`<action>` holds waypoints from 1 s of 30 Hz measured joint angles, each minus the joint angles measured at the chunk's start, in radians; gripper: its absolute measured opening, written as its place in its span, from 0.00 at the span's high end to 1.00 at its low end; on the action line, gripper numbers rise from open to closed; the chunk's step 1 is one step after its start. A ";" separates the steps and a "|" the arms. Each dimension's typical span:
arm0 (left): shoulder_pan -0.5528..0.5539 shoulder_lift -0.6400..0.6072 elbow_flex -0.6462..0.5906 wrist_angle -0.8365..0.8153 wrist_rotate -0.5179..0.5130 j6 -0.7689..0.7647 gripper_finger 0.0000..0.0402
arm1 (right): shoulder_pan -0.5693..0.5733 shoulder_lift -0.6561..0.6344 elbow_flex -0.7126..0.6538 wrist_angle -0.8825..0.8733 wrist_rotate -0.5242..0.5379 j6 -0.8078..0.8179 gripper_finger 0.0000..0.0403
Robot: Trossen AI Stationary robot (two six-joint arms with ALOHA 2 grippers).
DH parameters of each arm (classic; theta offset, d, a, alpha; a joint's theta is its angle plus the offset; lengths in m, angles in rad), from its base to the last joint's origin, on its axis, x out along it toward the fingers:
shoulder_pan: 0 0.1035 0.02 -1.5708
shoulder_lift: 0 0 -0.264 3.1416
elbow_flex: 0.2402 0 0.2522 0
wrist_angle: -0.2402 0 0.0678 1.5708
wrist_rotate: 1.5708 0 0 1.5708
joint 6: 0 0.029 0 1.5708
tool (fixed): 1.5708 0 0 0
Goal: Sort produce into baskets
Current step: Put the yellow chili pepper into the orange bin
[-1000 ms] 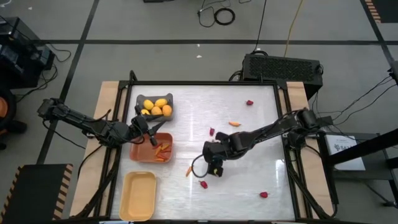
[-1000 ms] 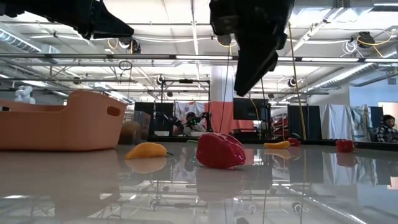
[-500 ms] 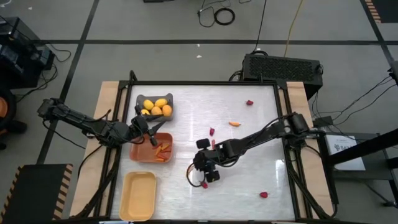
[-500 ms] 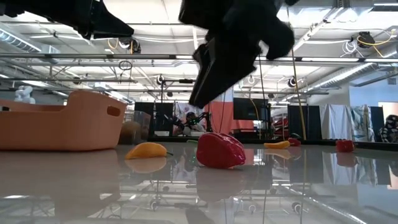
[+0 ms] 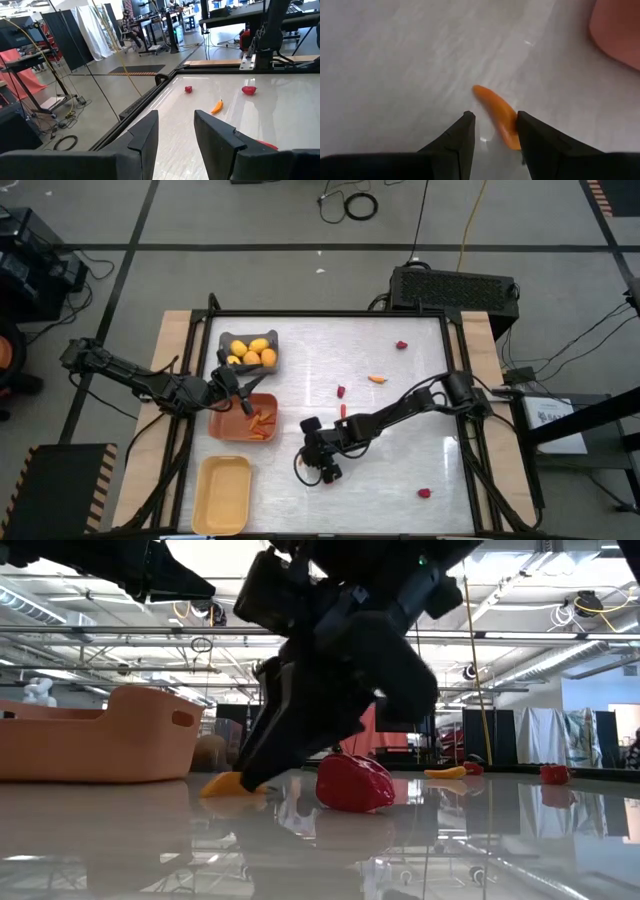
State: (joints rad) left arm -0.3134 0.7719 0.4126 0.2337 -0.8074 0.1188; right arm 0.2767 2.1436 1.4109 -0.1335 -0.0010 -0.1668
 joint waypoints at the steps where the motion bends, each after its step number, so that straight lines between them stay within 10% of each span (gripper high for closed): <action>1: 0.000 0.000 0.000 0.000 0.000 0.000 0.67 | 0.000 0.008 0.000 0.015 0.000 -0.003 0.66; 17: 0.000 0.000 0.000 -0.003 0.000 0.001 0.67 | -0.003 0.034 0.002 0.055 -0.003 0.055 0.67; 30: 0.000 0.000 0.000 -0.004 0.000 0.001 0.67 | -0.010 0.026 0.001 0.044 0.000 0.149 0.96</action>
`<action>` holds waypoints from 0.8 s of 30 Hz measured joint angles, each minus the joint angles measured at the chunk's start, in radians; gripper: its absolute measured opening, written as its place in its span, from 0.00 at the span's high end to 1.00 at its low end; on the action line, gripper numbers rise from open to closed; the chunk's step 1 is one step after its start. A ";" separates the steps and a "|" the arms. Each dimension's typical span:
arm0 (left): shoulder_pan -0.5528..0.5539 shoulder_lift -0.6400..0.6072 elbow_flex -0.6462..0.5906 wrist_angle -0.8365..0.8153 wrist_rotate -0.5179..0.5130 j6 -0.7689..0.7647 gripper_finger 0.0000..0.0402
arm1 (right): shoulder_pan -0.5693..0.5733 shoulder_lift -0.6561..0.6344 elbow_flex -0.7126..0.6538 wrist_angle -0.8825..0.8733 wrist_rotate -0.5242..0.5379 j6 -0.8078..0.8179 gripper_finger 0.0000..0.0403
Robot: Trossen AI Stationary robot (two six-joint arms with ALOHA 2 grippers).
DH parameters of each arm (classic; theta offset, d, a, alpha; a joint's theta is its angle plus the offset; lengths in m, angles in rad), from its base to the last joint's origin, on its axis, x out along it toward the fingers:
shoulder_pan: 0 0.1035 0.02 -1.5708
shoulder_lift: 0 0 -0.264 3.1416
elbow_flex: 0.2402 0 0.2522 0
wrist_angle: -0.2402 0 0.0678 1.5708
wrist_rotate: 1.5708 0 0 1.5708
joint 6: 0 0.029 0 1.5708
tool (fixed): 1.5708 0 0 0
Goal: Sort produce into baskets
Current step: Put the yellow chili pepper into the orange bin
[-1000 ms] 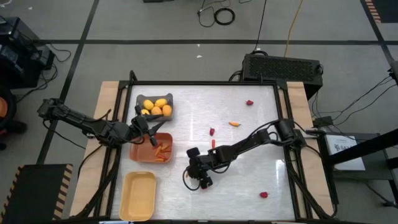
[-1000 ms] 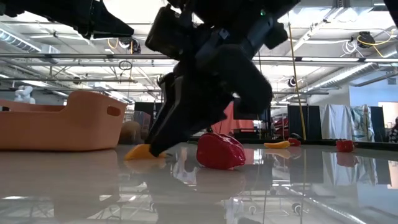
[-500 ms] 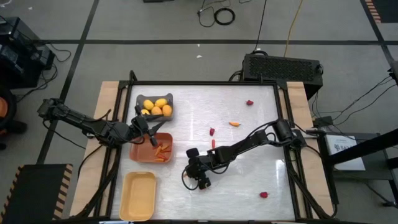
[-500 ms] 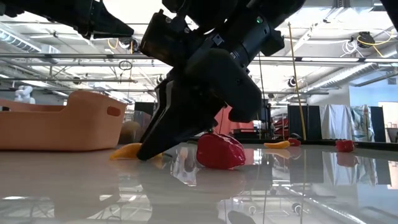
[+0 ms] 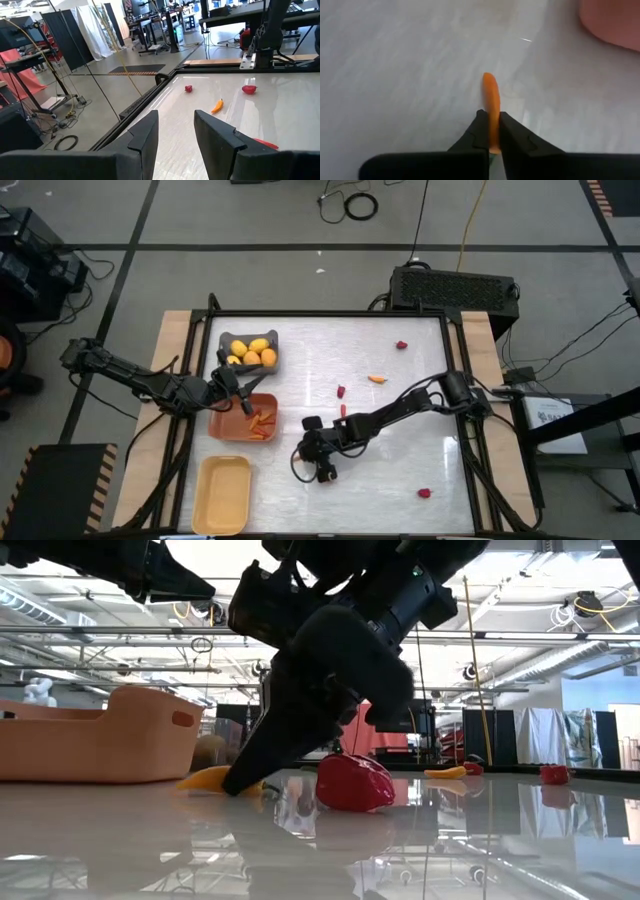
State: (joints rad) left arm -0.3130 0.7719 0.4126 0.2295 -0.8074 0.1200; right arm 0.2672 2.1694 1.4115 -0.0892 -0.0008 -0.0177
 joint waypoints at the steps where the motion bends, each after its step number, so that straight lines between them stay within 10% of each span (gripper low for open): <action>1: 0.000 0.000 0.000 0.000 0.000 0.000 0.67 | -0.004 -0.001 0.000 0.001 0.002 0.009 0.97; 24: 0.000 0.000 0.000 -0.001 0.000 -0.001 0.67 | -0.068 -0.073 -0.001 0.381 0.006 0.035 0.98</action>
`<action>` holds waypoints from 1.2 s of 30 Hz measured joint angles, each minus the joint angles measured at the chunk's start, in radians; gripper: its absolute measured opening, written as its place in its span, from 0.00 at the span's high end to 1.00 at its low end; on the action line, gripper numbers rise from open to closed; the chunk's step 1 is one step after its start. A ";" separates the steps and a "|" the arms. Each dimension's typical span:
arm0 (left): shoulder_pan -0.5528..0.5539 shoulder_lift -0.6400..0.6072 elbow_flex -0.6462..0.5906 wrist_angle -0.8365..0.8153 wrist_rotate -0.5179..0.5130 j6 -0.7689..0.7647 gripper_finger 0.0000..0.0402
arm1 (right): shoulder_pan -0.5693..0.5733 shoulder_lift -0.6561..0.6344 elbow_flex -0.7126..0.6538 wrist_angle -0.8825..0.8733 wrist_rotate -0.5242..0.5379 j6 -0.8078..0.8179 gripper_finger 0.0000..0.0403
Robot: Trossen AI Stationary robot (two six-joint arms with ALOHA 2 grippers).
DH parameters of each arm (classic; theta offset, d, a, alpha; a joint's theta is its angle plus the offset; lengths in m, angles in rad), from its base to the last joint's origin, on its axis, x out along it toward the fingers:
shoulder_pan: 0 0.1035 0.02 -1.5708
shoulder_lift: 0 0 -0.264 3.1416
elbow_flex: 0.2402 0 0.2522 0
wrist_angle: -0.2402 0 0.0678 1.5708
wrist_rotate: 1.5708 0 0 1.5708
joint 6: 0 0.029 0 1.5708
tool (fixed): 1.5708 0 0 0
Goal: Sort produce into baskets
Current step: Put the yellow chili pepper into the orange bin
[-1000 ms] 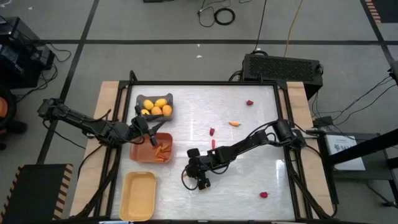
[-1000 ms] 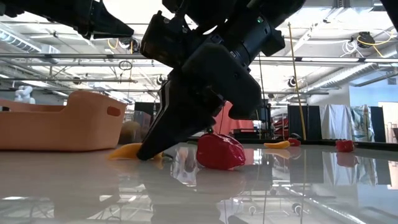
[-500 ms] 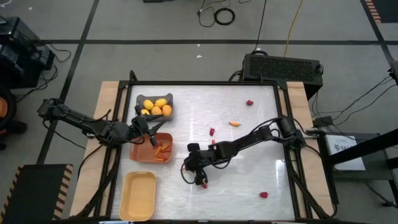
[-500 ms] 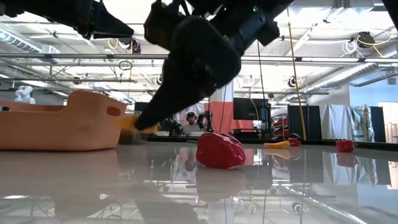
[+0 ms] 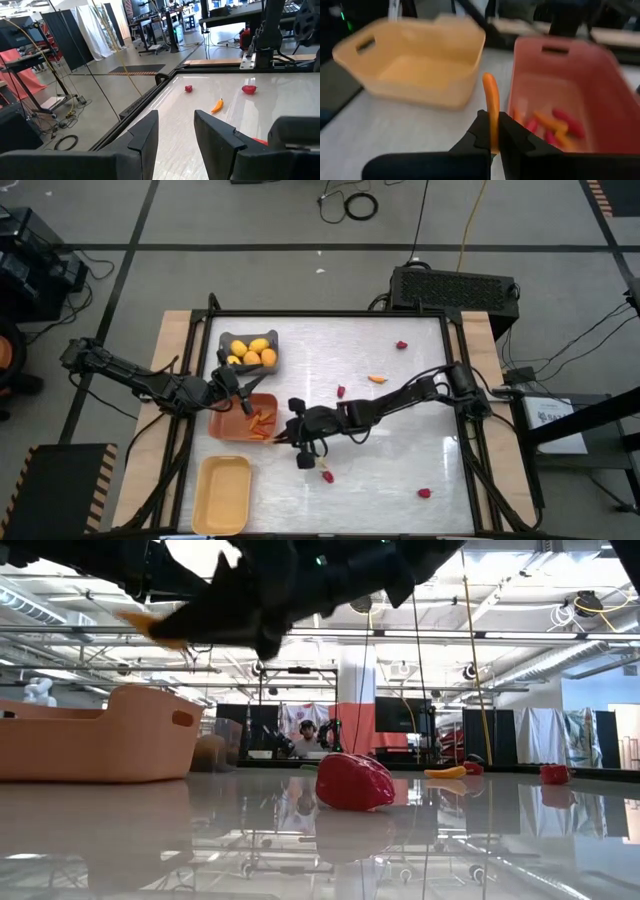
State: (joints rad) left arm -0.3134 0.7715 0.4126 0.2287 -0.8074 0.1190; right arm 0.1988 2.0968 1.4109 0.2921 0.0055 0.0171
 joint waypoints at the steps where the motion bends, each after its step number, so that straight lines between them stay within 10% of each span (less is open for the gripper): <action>1: 0.000 0.000 0.000 0.000 0.000 0.000 0.67 | -0.002 0.000 0.000 0.025 0.000 0.000 0.98; 23: 0.007 0.000 0.000 0.001 0.000 0.001 0.67 | -0.042 0.104 0.005 0.436 0.000 0.001 0.98; 36: 0.021 0.000 0.000 -0.004 0.000 -0.002 0.67 | -0.072 0.239 0.191 0.326 0.025 -0.003 0.98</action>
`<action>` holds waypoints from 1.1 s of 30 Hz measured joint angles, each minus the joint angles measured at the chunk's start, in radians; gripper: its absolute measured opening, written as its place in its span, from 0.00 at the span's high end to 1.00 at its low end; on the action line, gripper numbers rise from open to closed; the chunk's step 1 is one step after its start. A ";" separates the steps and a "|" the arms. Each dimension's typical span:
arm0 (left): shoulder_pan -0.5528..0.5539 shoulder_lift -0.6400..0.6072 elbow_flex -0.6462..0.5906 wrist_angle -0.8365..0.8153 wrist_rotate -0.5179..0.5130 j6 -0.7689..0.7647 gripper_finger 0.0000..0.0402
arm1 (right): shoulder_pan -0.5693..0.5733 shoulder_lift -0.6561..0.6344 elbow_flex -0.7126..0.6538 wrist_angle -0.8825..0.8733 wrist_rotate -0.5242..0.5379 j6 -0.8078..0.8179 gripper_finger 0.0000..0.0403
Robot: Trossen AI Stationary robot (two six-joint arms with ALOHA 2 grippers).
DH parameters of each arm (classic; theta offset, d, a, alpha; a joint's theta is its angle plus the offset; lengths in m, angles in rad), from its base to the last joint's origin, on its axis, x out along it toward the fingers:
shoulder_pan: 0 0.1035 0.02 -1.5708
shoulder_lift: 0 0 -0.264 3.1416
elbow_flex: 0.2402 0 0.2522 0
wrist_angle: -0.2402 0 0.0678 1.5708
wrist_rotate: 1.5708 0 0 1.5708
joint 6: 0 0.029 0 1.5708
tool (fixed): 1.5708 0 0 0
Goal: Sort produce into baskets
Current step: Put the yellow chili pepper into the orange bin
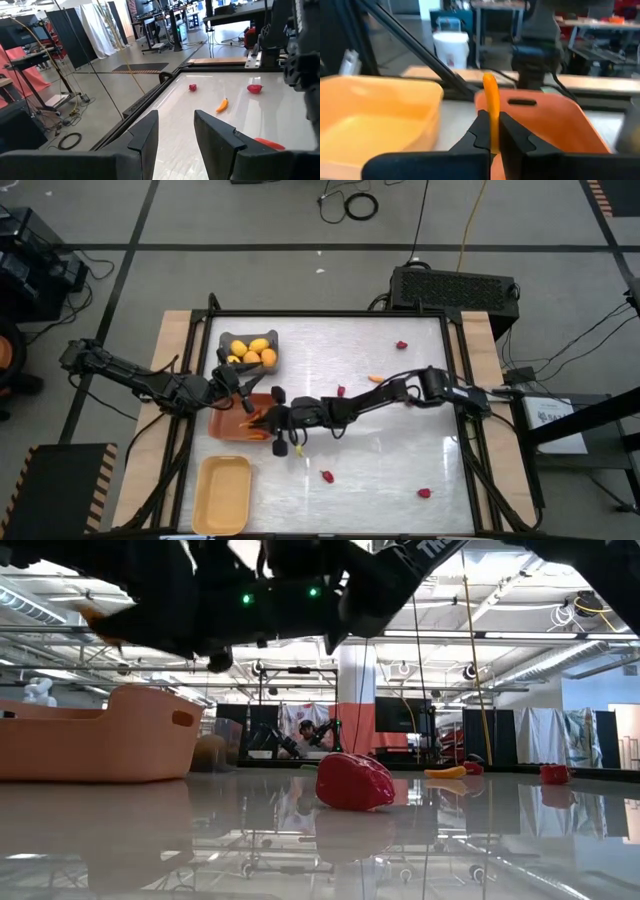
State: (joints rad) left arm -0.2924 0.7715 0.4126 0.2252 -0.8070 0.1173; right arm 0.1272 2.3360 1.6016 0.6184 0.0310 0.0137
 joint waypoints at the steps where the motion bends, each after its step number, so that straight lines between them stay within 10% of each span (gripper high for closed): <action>1: 0.000 0.000 0.000 -0.001 0.000 0.000 0.67 | -0.004 0.000 0.006 -0.026 0.001 -0.004 0.97; 16: 0.000 0.000 0.000 -0.004 0.000 0.000 0.66 | -0.050 -0.048 0.013 -0.240 0.022 0.075 0.67; 33: 0.000 0.000 0.000 -0.008 0.019 -0.006 0.67 | -0.113 -0.387 0.014 -1.366 0.020 0.027 0.60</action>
State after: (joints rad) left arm -0.2924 0.7719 0.4126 0.2174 -0.7882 0.1111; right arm 0.0146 1.9485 1.6158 -0.7475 0.0505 0.0409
